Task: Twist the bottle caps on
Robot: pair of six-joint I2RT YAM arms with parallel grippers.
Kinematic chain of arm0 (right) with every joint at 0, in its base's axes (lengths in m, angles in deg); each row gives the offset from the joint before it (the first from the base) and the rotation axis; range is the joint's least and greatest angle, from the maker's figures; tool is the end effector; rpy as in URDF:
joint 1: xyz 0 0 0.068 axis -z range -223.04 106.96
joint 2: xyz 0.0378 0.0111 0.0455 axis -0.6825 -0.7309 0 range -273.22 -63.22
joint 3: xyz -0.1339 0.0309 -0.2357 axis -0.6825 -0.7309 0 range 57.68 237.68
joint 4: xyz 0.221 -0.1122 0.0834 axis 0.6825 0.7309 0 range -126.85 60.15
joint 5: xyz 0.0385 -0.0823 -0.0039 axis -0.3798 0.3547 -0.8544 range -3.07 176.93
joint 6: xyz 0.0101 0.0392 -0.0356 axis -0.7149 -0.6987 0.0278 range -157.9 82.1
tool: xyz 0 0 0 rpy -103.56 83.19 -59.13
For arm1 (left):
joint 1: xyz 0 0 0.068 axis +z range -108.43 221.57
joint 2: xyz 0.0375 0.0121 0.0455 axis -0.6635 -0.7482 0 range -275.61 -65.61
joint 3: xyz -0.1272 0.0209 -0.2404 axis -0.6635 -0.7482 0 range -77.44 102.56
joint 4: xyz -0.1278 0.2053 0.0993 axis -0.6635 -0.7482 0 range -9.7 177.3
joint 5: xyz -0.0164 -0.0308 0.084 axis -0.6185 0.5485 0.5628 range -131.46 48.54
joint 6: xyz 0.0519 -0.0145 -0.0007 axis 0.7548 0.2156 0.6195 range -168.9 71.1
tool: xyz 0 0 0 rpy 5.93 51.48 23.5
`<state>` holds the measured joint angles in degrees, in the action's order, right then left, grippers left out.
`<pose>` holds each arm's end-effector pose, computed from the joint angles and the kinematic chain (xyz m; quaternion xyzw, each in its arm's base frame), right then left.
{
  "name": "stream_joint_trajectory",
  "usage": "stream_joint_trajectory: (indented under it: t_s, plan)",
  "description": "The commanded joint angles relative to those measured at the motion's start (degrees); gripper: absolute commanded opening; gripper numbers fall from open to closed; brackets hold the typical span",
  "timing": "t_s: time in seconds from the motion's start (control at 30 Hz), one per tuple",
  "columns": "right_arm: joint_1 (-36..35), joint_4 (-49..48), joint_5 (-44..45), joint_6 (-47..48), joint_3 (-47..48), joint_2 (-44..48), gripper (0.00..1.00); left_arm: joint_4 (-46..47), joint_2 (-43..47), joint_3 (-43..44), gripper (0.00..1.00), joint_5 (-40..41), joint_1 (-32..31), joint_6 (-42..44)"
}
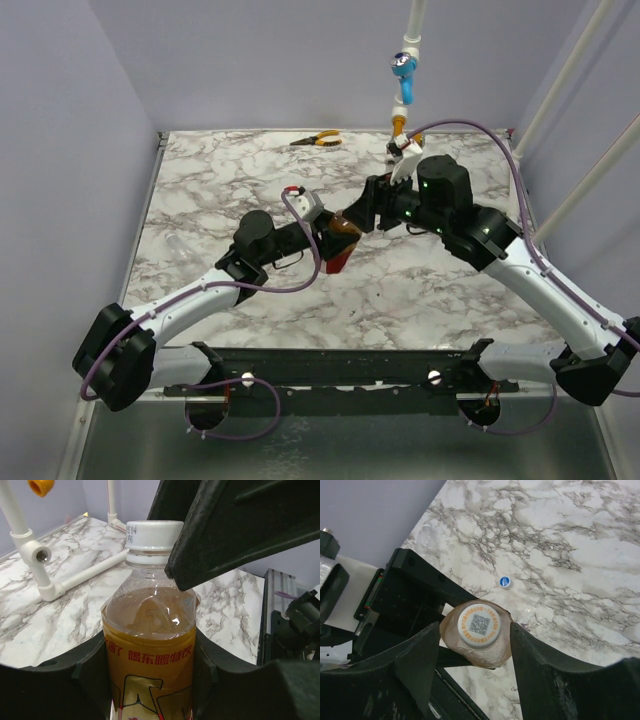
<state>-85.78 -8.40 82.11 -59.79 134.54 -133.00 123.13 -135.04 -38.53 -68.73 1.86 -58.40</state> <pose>0.1937 0.1831 0.4111 -0.1726 0.8073 0.3305 0.4574 0.2004 -0.1876 0.2978 0.3388 0.5866 -0.4434 0.5870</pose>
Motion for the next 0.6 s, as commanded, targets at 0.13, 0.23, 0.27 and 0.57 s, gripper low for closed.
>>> stream_joint_trajectory:
  t_s: [0.13, 0.23, 0.27, 0.57]
  plan:
    - [1.43, -3.34, -7.82, 1.46, -0.40, 1.76, 0.62, -0.73, 2.17, 0.44, 0.23, -6.05, 0.38, -1.41]
    - [2.13, -3.64, -10.18, 1.46, -0.55, 1.99, 0.62, -1.09, 3.35, -0.07, 0.23, -6.26, 0.38, -1.50]
    - [2.33, -3.71, -10.82, 1.51, -0.57, 2.09, 0.61, -1.35, 3.56, -0.13, 0.23, -6.34, 0.34, -1.51]
    - [3.86, -4.41, -14.72, 1.13, -1.01, 3.25, 0.54, -2.69, 4.49, -0.68, 0.23, -6.99, 0.48, -1.75]
